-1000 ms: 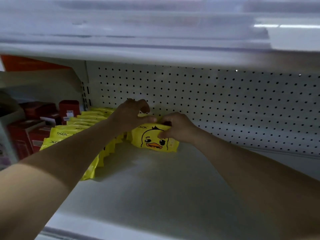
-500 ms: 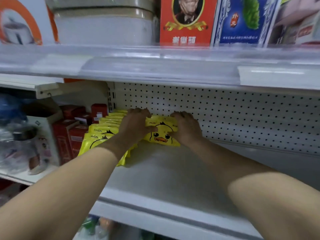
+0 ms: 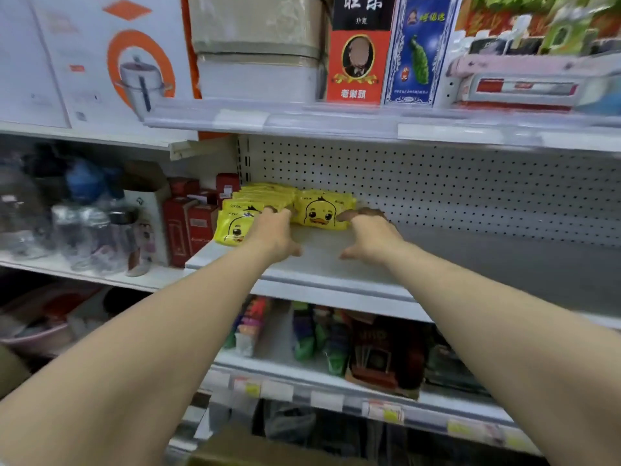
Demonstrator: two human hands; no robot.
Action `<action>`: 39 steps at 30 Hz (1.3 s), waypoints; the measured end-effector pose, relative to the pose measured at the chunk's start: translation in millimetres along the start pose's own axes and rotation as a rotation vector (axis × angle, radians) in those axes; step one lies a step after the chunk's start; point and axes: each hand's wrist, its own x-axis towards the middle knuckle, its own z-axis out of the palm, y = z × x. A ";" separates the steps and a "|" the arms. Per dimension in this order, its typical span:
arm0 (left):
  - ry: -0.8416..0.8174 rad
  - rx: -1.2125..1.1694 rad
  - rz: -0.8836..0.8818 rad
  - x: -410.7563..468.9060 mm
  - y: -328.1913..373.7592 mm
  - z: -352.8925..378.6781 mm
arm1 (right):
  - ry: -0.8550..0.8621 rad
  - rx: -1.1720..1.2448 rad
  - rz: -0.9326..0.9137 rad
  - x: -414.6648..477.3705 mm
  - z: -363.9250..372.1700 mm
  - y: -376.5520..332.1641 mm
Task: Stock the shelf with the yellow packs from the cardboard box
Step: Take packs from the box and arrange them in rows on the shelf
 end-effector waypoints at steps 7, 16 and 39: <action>-0.117 -0.038 0.027 -81.1 -6.2 20.2 | -0.075 -0.035 -0.003 -89.7 17.6 -15.2; -0.318 0.039 0.059 -155.9 -33.5 100.8 | -0.249 0.011 0.042 -165.5 105.9 -10.0; -0.987 -0.017 -0.314 -354.9 -144.1 348.5 | -1.085 0.177 0.227 -317.6 391.5 38.3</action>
